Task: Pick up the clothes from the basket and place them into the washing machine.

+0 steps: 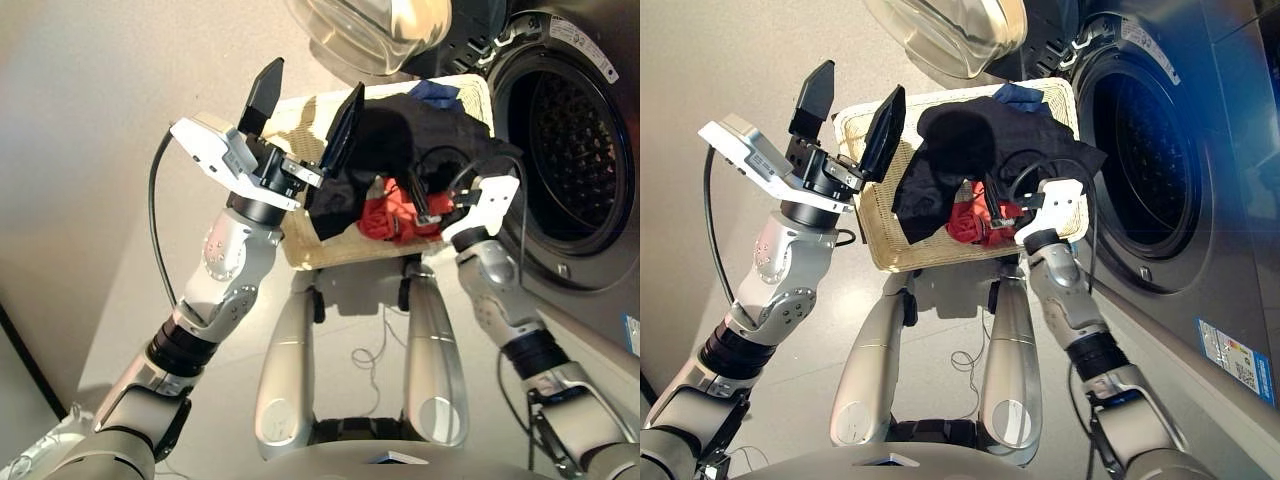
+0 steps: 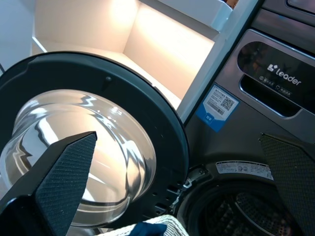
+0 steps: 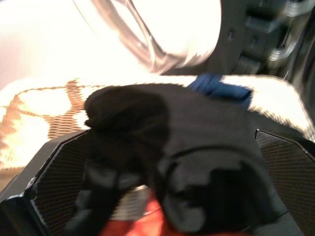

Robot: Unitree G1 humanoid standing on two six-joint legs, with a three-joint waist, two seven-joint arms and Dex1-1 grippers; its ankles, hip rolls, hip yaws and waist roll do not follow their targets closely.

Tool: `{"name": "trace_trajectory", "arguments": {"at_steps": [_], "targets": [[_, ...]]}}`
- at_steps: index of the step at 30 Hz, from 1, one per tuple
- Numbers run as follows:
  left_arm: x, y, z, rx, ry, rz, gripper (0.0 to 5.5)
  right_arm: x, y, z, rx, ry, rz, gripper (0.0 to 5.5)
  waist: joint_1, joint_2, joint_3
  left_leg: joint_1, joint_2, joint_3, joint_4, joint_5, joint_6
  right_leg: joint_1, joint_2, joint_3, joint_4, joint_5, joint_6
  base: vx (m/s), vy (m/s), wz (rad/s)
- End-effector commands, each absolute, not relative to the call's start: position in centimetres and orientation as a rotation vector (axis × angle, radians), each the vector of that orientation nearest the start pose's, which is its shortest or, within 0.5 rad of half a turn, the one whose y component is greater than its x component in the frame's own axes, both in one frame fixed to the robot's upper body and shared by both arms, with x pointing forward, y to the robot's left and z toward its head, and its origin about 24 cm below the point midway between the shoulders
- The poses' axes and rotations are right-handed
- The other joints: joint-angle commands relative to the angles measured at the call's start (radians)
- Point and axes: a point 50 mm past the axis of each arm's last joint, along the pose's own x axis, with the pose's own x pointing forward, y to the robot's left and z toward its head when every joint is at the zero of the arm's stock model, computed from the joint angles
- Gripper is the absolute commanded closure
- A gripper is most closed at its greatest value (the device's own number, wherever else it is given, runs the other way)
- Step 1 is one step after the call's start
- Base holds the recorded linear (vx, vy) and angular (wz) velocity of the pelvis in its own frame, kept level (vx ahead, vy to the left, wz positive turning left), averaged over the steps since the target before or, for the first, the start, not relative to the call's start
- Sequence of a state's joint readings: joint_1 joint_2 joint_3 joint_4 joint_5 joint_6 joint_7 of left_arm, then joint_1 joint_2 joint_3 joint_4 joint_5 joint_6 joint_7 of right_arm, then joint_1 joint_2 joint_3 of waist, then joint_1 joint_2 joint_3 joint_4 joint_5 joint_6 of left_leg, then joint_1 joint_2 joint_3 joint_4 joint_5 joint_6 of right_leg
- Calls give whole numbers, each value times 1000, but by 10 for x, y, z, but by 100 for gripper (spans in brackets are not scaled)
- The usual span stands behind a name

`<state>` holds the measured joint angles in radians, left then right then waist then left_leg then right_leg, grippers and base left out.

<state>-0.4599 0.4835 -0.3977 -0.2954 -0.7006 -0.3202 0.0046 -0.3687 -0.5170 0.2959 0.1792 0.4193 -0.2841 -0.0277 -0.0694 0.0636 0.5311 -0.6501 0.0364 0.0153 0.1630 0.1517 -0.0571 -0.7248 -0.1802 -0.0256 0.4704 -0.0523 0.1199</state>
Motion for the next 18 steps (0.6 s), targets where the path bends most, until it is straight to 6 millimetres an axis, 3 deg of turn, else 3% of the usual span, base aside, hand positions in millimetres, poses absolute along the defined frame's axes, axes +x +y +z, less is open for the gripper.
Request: {"name": "trace_trajectory", "arguments": {"at_steps": [1,4,7,10,13,18], "targets": [[241,107,238,-208,-892,-656,0,302,-165,161,-214,-549,226,0,-1,-20,-13,-41,-1,6,157,-107,-25,32,28,33,-204,133,9,0,0,0],[247,112,228,-159,-850,-606,0,296,-165,168,-136,-595,210,0,-7,-29,-11,-69,3,4,181,-113,-25,-1,35,37,-173,125,7,0,0,0],[260,115,205,-154,-750,-514,0,290,-163,176,-104,-650,205,0,-10,-37,-11,-116,5,-1,223,-126,-24,-49,46,44,-121,104,2,0,0,0],[269,117,181,-50,-654,-471,0,289,-163,178,-64,-674,174,0,-12,-39,-11,-179,6,-10,286,-144,-20,-112,52,46,-42,80,-6,0,0,0],[283,120,153,104,-545,-428,0,286,-159,193,-68,-751,186,0,-16,-38,-11,-270,14,-14,363,-160,-22,-204,57,47,52,53,-13,-18,-12,13],[302,115,150,276,-528,-412,0,285,-152,212,-72,-827,215,0,-25,-38,-11,-349,27,-22,430,-175,-28,-284,60,44,135,23,-19,0,0,0]]}}
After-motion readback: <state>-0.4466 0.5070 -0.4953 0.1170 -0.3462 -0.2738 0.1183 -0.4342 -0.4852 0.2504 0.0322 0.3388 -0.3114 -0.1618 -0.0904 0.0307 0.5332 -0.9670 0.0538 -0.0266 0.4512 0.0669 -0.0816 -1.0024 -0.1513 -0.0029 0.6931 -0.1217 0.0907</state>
